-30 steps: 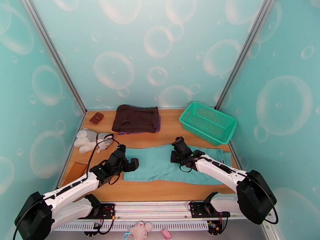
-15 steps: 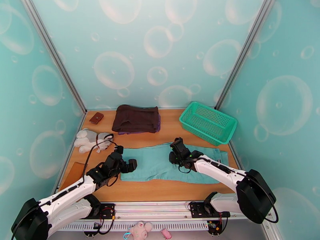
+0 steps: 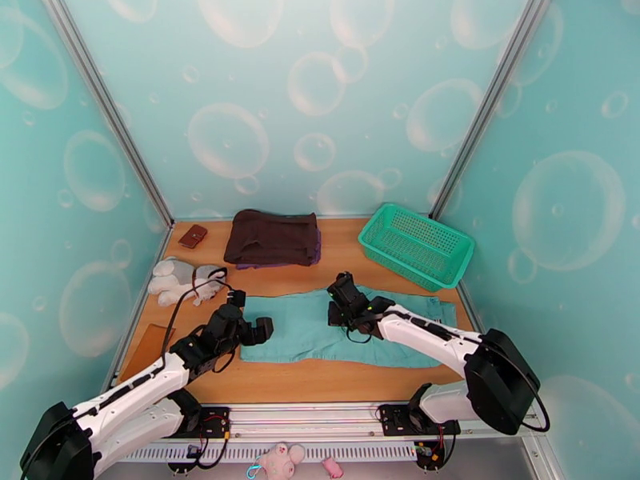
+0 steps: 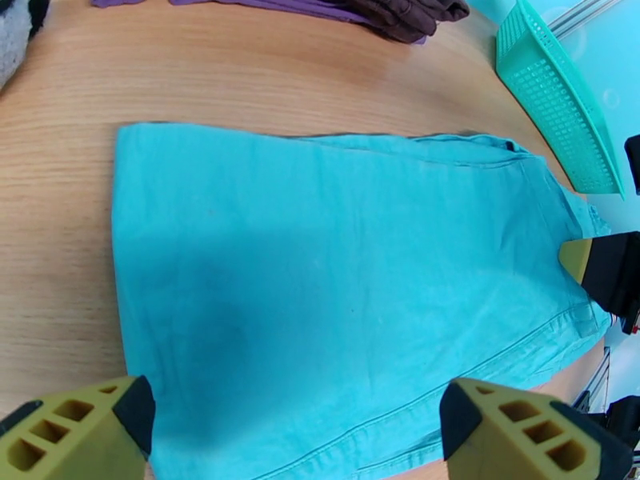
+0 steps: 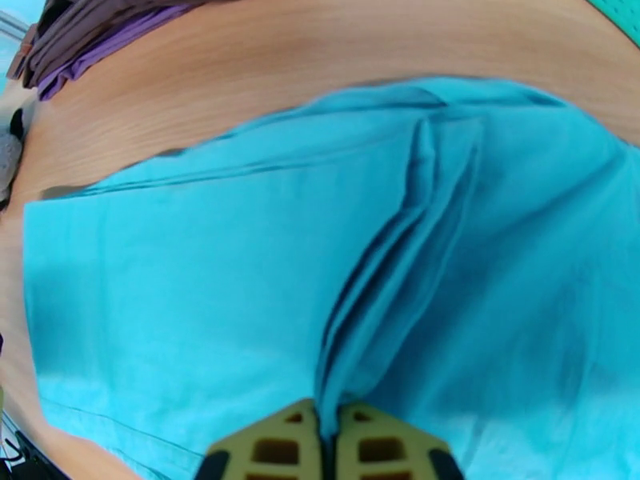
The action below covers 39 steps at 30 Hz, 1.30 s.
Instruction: Fold and stack the trousers
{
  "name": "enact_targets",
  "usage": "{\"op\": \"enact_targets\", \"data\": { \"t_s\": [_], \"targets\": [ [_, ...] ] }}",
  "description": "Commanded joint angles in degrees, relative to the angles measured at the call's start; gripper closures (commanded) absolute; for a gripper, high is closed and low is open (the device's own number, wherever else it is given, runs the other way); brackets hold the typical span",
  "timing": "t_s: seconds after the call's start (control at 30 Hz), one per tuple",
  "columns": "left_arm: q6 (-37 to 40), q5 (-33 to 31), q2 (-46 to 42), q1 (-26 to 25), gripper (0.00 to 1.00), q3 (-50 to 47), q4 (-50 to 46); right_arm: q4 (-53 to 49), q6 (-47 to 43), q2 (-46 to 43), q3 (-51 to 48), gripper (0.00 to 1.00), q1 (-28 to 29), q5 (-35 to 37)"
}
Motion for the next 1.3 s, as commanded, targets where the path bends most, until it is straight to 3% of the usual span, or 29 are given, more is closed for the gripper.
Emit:
{"op": "enact_targets", "data": {
  "t_s": [0.0, 0.17, 0.33, 0.53, 0.8, 0.87, 0.97, 1.13, 1.27],
  "targets": [
    [0.95, -2.81, -2.01, 0.95, 0.01, 1.18, -2.18, -3.04, 3.07, 1.54, 5.77, 1.0, 3.72, 4.02],
    [-2.18, -16.51, -6.58, 2.08, 0.01, 6.69, -9.89, 4.28, 3.56, 4.92, 12.69, 1.0, 7.5, -2.19],
    [-0.25, -26.32, -14.9, 4.46, 0.01, 11.39, -13.84, 12.12, 3.41, 10.72, 26.02, 1.0, 10.16, -10.56],
    [1.35, -25.5, -19.32, 7.58, 0.01, 12.91, -16.19, 13.21, 3.24, 17.3, 41.05, 1.0, 12.64, -16.31],
    [-1.84, -28.34, -22.87, 8.29, 0.01, 12.05, -18.01, 13.57, 4.32, 25.37, 52.61, 1.0, 14.37, -20.9],
    [-1.94, -28.86, -23.92, 8.36, 0.01, 12.24, -18.69, 13.77, 4.67, 24.72, 50.82, 1.0, 14.51, -20.01],
    [-0.54, -26.29, -24.89, 8.38, 0.01, 12.24, -17.91, 18.46, 6.08, 20.05, 40.17, 1.0, 13.76, -18.23],
    [2.12, -11.83, -21.21, 8.39, 0.01, 11.06, -13.72, 25.88, 8.98, 7.91, 18.03, 1.0, 9.69, -16.4],
    [3.98, -2.24, -14.96, 8.35, 0.01, 10.46, -10.4, 24.92, 9.04, -0.32, 5.37, 1.0, 6.4, -15.27]
  ]
}}
